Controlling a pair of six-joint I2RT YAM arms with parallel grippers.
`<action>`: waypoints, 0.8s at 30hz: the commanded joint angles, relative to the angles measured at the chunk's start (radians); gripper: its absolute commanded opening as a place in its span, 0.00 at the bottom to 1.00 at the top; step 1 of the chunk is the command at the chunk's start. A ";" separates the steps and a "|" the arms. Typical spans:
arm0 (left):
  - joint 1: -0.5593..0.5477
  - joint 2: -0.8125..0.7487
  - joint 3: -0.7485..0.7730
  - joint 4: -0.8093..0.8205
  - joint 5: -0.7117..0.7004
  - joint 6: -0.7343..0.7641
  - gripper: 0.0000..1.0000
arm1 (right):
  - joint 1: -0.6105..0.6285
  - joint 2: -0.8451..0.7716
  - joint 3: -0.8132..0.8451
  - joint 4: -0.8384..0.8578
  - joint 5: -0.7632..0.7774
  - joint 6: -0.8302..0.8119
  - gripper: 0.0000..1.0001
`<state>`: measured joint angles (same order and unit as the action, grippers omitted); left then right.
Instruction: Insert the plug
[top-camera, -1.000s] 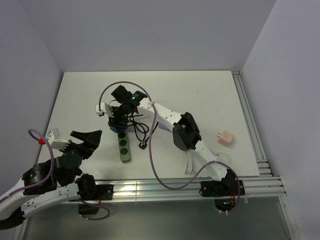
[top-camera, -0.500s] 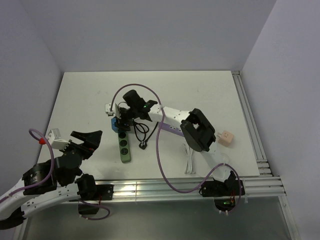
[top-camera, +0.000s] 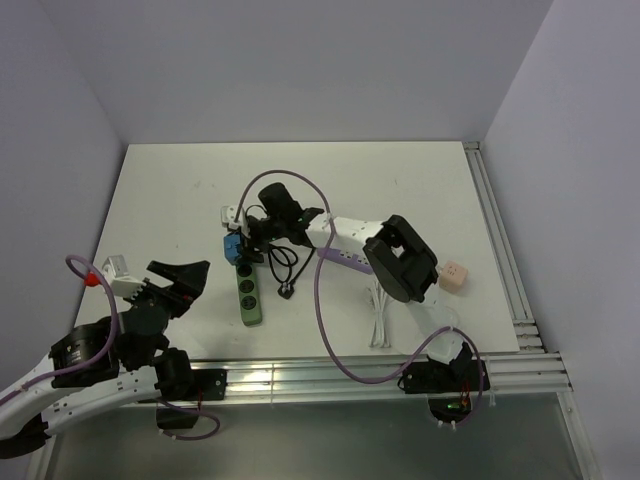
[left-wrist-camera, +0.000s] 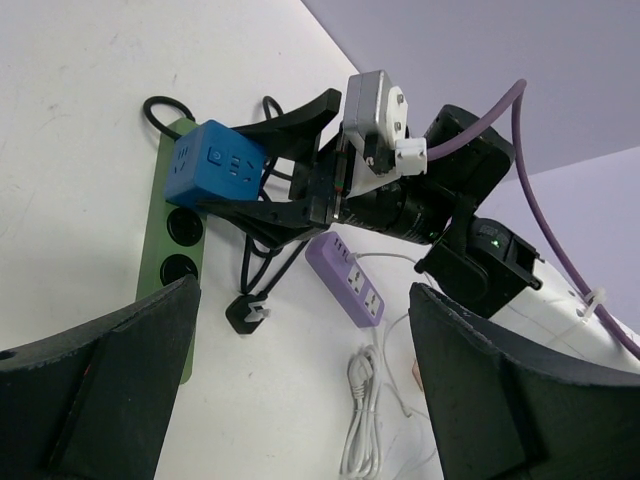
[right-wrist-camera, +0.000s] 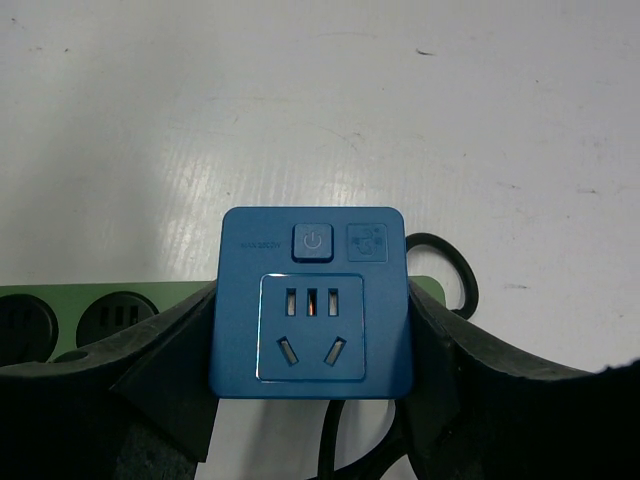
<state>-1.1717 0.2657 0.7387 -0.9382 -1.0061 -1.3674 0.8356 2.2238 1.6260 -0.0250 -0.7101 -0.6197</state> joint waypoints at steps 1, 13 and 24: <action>0.003 0.012 -0.009 0.044 0.017 0.037 0.91 | -0.044 0.161 -0.198 -0.343 0.152 0.011 0.00; 0.003 0.004 0.004 0.018 0.021 0.025 0.91 | -0.053 0.223 -0.124 -0.385 0.133 -0.020 0.00; 0.003 0.015 0.005 0.033 0.035 0.034 0.91 | -0.093 0.242 -0.191 -0.311 0.116 0.021 0.00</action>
<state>-1.1717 0.2661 0.7383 -0.9257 -0.9874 -1.3563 0.7963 2.2845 1.6432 0.0154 -0.8429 -0.6029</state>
